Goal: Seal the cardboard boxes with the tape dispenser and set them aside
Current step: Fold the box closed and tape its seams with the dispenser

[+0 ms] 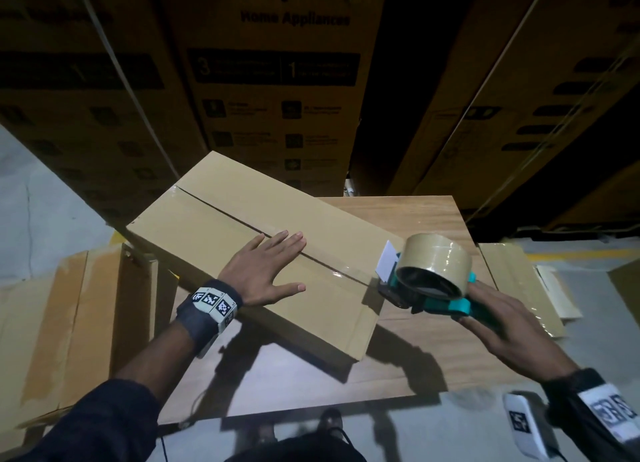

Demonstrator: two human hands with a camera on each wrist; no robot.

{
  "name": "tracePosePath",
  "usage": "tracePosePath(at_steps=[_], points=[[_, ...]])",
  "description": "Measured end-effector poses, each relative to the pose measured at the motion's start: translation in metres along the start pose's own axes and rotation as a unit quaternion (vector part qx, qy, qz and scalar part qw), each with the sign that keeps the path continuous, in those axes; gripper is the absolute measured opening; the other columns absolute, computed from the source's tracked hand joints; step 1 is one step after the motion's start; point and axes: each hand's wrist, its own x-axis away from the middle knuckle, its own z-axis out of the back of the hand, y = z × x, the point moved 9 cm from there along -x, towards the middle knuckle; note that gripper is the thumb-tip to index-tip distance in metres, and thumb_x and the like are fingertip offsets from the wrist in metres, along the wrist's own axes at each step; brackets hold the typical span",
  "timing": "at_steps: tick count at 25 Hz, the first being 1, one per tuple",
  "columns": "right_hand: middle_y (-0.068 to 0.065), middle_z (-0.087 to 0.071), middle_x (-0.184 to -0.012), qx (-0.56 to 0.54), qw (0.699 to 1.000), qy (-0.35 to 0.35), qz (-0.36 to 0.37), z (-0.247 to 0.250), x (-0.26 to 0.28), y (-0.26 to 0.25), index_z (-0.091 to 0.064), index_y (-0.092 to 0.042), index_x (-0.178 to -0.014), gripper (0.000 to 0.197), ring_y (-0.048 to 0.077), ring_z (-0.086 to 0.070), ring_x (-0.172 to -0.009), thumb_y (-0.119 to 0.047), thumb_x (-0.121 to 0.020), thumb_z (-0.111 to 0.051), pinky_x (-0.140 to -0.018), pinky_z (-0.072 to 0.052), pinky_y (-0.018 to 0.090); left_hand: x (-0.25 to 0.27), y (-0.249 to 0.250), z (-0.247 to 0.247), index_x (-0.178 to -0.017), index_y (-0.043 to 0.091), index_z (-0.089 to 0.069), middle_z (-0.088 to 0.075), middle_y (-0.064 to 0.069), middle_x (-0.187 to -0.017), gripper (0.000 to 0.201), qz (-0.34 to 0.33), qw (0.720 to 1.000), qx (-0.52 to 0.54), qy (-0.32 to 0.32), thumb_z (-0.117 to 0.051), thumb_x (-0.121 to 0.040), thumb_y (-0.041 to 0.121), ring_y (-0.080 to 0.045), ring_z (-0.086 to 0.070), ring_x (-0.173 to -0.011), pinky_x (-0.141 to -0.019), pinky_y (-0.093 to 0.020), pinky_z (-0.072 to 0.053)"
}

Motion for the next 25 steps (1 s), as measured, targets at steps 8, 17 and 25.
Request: tracePosePath(at_steps=[8, 17, 25], points=[[-0.036, -0.052, -0.125, -0.020, 1.000, -0.015, -0.013, -0.033, -0.011, 0.024, -0.042, -0.066, -0.125, 0.063, -0.006, -0.055, -0.112, -0.020, -0.094, -0.071, -0.087, -0.056, 0.037, -0.003, 0.001, -0.005, -0.162, 0.029, 0.012, 0.014, 0.010, -0.169, 0.097, -0.003, 1.000, -0.008, -0.027, -0.013, -0.089, 0.089, -0.012, 0.012, -0.157, -0.129, -0.046, -0.001], [-0.030, -0.056, -0.126, -0.067, 0.998, -0.006, -0.012, -0.040, -0.012, 0.032, -0.051, -0.050, -0.127, 0.052, -0.006, -0.054, -0.116, -0.016, -0.093, -0.071, -0.093, -0.052, 0.036, -0.024, 0.107, -0.011, -0.164, 0.022, 0.007, 0.016, 0.005, -0.169, 0.115, -0.111, 0.992, 0.044, -0.046, -0.026, -0.082, 0.096, -0.017, 0.018, -0.156, -0.128, -0.041, 0.006], [-0.021, -0.059, -0.127, -0.070, 0.997, 0.001, -0.009, -0.042, -0.012, 0.036, -0.052, -0.047, -0.125, 0.050, 0.000, -0.056, -0.114, -0.012, -0.093, -0.070, -0.093, -0.054, 0.039, -0.039, 0.179, -0.015, -0.150, 0.017, -0.049, -0.019, -0.005, -0.169, 0.109, -0.037, 0.997, 0.065, -0.003, -0.032, -0.077, 0.096, -0.017, 0.007, -0.158, -0.128, -0.042, 0.005]])
